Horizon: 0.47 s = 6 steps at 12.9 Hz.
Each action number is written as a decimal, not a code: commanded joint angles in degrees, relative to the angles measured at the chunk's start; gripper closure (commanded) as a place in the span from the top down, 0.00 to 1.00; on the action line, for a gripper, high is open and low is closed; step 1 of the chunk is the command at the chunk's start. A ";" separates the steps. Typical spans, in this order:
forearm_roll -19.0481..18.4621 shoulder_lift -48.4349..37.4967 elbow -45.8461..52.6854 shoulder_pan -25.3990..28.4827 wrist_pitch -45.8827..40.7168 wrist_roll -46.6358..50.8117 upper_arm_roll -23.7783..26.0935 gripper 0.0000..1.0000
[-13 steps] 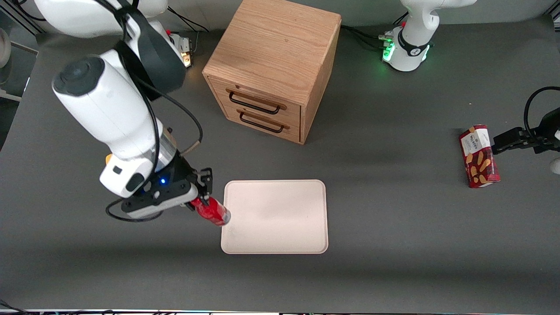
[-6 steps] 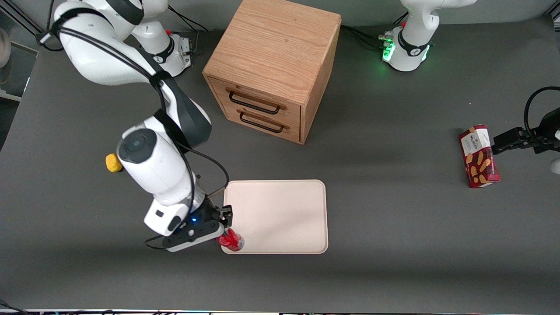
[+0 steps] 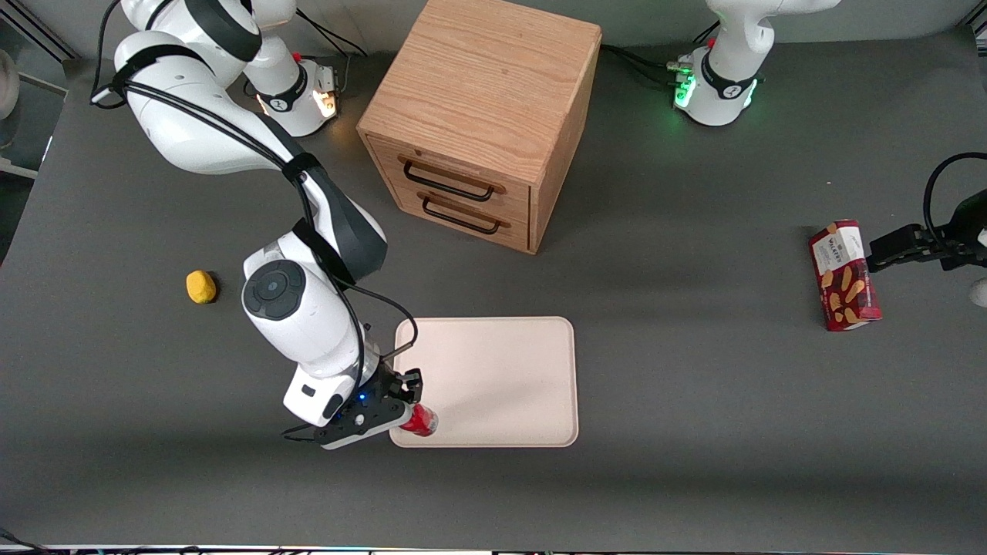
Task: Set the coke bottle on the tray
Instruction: 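Stand the bottle upright and lower it onto the tray's edge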
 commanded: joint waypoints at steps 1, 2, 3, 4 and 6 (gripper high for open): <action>-1.46 -0.08 0.43 -0.32 -0.85 0.17 0.70 0.00; -1.46 0.10 -0.18 -0.40 -0.85 -0.10 0.61 0.00; -1.55 0.10 -0.79 -0.40 -0.85 -0.88 0.52 0.00; -1.55 0.45 -0.89 -0.49 -0.85 -1.59 0.35 0.00; -1.63 1.06 -1.32 -0.75 -0.76 -2.47 0.34 0.00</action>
